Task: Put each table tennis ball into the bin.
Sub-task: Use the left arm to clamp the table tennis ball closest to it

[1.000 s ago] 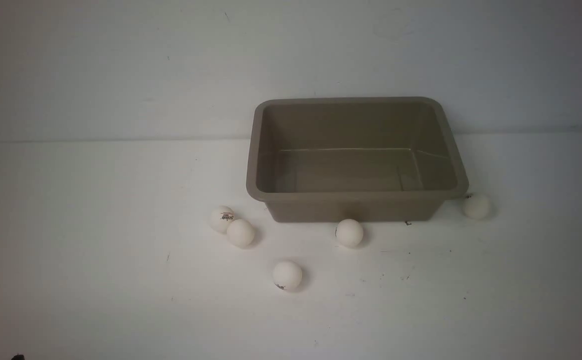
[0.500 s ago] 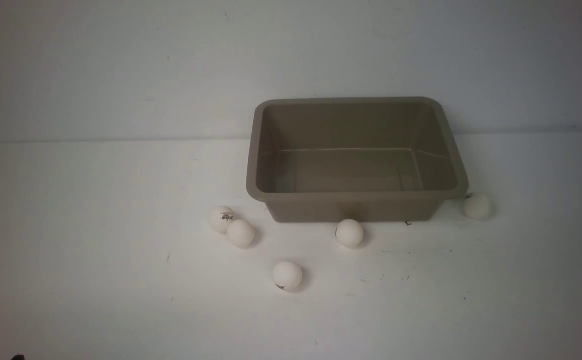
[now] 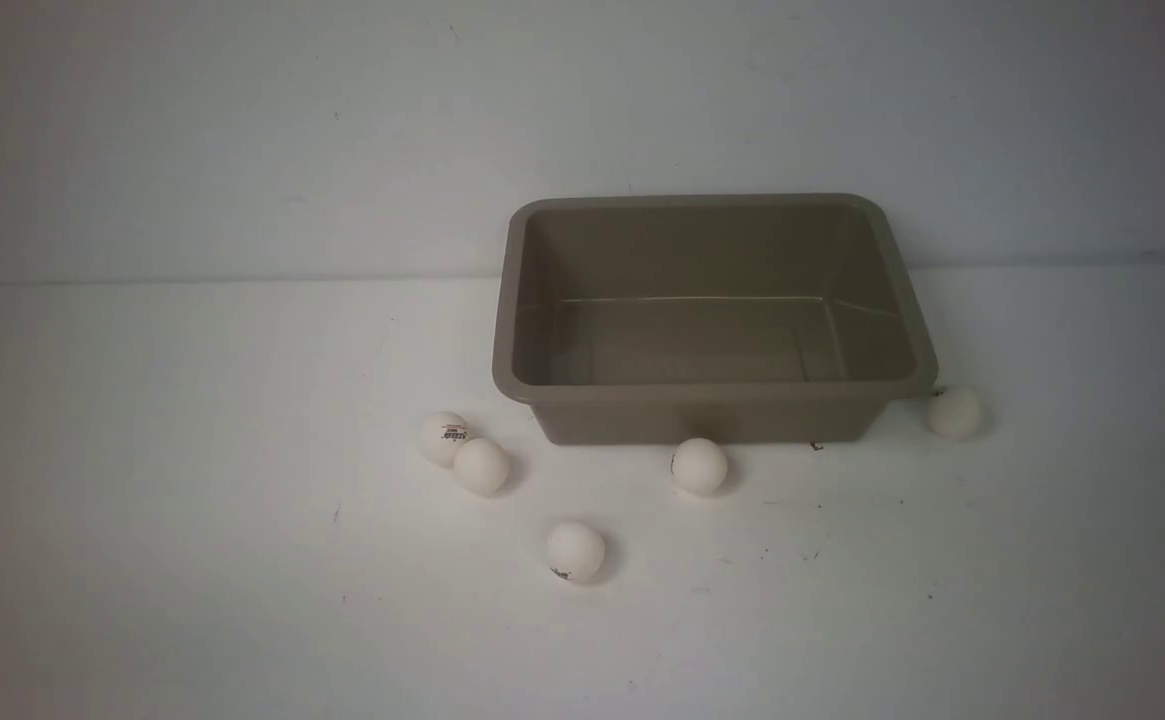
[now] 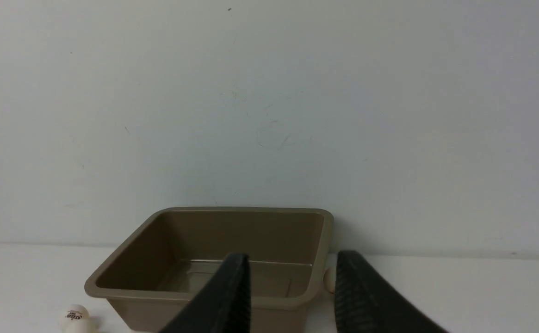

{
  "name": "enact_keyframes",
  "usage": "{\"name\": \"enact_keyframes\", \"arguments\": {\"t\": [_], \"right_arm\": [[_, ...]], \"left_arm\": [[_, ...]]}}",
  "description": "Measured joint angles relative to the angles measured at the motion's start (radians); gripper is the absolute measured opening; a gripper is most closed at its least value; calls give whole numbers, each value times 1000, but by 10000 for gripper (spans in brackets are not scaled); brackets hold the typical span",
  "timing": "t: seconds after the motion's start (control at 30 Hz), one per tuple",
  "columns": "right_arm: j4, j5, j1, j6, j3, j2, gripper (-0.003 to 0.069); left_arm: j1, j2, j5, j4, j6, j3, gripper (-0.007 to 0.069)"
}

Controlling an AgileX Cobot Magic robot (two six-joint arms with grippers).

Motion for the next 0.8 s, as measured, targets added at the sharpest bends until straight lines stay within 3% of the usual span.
{"name": "enact_keyframes", "arguments": {"t": [0.23,0.5,0.67,0.8], "right_arm": [[-15,55,0,-34,0,0,243],[-18,62,0,-76,0,0,243],[-18,62,0,-77,0,0,243],[-18,62,0,-77,0,0,243]], "left_arm": [[0,0,-120,-50,-91,0,545],[-1,2,121,-41,-116,-104,545],[-1,132,316,-44,16,-288,545],[-1,216,440,-114,142,-383,545]]}}
